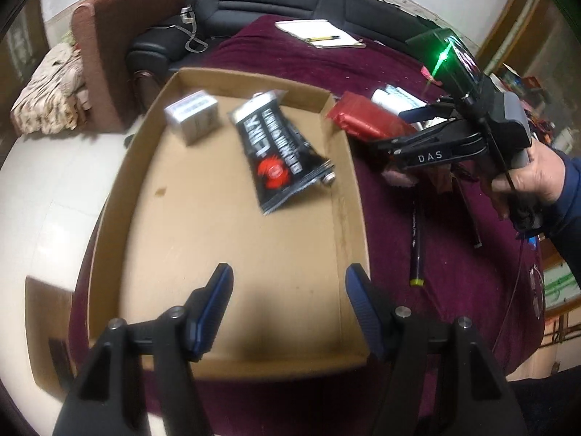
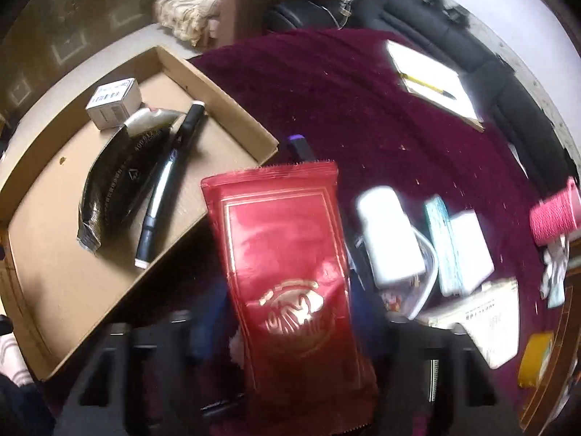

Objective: Organize objects
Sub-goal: 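Grasp the red foil bag with the right gripper while the left grasps a black marker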

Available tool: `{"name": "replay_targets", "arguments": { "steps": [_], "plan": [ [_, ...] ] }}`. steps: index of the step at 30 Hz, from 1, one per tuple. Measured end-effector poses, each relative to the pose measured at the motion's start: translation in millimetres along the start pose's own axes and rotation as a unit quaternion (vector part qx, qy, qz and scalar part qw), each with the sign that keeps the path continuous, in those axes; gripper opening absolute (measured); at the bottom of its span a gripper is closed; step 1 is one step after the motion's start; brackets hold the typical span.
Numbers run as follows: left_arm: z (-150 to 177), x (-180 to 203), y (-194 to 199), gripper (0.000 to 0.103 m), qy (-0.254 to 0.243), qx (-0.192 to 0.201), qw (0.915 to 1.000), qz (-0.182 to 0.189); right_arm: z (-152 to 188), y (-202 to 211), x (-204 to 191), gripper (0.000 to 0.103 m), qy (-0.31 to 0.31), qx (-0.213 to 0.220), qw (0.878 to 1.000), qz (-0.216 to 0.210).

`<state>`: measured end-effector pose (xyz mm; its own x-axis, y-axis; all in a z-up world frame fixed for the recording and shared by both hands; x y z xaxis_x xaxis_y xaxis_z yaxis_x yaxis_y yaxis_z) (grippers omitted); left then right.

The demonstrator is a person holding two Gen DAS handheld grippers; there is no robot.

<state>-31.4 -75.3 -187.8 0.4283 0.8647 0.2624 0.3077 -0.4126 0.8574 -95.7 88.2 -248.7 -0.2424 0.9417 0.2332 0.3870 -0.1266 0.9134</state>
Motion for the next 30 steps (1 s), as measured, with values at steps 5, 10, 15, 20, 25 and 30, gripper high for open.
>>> {"name": "replay_targets", "arguments": {
  "steps": [5, 10, 15, 20, 25, 30],
  "plan": [
    [6, -1, 9, 0.064, 0.024, 0.010, 0.9996, -0.008, 30, 21, 6, 0.054, -0.104, 0.005, 0.993, -0.058],
    [1, 16, 7, 0.064, 0.012, 0.017, 0.9998, -0.003, 75, 51, 8, 0.054, -0.206, 0.016, 0.971, -0.119],
    [-2, 46, -5, 0.064, -0.017, 0.008, 0.9997, 0.014, 135, 68, 24, 0.054, -0.284, 0.015, 0.950, -0.132],
    [-3, 91, -25, 0.064, -0.063, -0.012, 0.9970, 0.042, 190, 78, 63, 0.054, -0.356, 0.013, 0.928, -0.112],
    [-1, 130, -48, 0.064, -0.113, -0.025, 0.9917, 0.055, 236, 90, 87, 0.054, -0.394, 0.016, 0.916, -0.080],
    [0, 144, -81, 0.049, -0.144, -0.048, 0.9877, 0.038, 273, 91, 93, 0.054, -0.418, 0.006, 0.906, -0.067]
  ]
}}
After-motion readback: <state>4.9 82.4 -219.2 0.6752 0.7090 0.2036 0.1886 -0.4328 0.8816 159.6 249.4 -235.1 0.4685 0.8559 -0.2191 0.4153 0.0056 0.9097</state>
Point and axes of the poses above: each gripper's, at about its wrist camera, not at the fingertips, and y roughly against the way its jaws point, x to its right, z to its underside, the point moved 10 cm from there along -y, roughly the way its jaws point, and after that the axes turned 5 degrees about z, right-handed, at the moved point
